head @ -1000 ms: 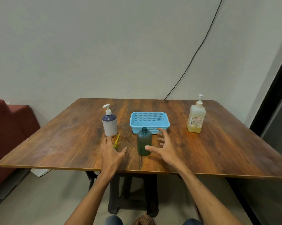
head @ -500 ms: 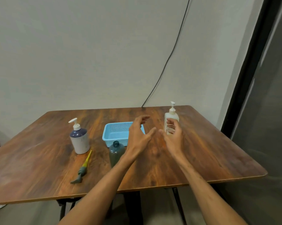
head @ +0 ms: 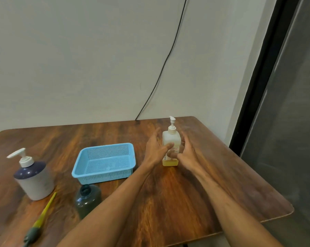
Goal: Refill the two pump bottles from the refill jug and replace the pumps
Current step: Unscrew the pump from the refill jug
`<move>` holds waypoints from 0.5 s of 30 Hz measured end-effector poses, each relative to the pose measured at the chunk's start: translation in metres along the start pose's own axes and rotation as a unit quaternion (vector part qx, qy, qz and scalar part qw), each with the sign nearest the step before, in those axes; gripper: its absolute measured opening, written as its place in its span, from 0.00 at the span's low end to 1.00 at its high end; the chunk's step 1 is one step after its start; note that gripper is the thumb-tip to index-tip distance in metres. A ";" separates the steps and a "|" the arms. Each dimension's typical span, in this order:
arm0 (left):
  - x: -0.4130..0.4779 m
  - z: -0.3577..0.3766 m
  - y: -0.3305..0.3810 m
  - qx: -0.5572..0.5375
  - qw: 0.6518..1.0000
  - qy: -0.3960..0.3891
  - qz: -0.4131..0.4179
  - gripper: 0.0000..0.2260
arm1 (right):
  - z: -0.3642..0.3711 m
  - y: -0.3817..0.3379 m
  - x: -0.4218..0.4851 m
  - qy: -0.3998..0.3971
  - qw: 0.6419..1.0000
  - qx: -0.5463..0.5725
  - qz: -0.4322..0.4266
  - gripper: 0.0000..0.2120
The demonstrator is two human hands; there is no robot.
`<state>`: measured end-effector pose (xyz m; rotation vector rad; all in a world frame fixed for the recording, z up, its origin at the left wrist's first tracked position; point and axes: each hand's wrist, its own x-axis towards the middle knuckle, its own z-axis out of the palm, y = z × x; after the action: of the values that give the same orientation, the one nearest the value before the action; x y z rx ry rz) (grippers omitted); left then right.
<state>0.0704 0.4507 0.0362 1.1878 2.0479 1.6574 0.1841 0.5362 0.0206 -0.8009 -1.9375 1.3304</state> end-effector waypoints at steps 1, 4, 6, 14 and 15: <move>0.006 0.003 -0.005 -0.004 1.000 -0.011 0.000 0.38 | 0.000 0.002 0.006 -0.017 1.000 0.004 0.001 0.46; 0.018 0.010 -0.016 -0.011 0.999 -0.051 0.012 0.36 | 0.000 0.010 0.020 -0.034 0.999 0.016 0.000 0.43; 0.020 0.011 -0.019 -0.021 0.998 -0.057 0.023 0.33 | 0.001 0.010 0.023 -0.030 0.999 0.031 -0.001 0.42; -0.006 -0.013 -0.004 -0.031 0.995 -0.054 0.072 0.31 | 0.000 -0.007 -0.008 -0.019 0.998 0.042 -0.035 0.38; -0.013 -0.018 -0.002 -0.029 0.995 -0.054 0.075 0.31 | 0.001 -0.009 -0.016 -0.022 0.998 0.041 -0.039 0.39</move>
<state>0.0665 0.4285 0.0367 1.4107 1.8733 1.6662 0.1917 0.5206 0.0263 -0.6552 -1.9150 1.3809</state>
